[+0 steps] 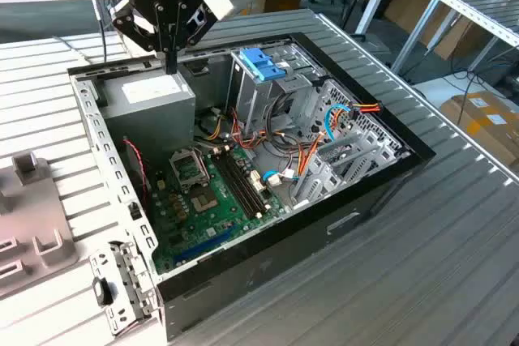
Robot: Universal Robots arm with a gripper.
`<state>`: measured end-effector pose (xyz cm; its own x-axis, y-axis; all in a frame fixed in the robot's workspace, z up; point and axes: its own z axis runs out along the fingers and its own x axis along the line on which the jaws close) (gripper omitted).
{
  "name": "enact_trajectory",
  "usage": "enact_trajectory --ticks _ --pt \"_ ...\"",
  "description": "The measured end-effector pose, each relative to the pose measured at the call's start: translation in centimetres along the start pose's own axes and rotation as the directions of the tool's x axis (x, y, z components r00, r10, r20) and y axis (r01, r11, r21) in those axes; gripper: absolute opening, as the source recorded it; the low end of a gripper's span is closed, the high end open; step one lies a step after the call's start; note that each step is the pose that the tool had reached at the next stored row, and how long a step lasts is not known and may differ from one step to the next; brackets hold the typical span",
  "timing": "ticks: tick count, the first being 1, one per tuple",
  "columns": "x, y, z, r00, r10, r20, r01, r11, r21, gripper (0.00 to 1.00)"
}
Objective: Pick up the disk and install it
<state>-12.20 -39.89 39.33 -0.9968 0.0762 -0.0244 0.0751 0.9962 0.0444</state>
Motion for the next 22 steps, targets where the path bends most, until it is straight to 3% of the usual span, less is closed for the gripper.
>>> enact_trajectory --ticks 22 --pt "0.93 -0.07 -0.02 1.0000 0.000 0.0000 0.000 1.0000 0.0000 0.11"
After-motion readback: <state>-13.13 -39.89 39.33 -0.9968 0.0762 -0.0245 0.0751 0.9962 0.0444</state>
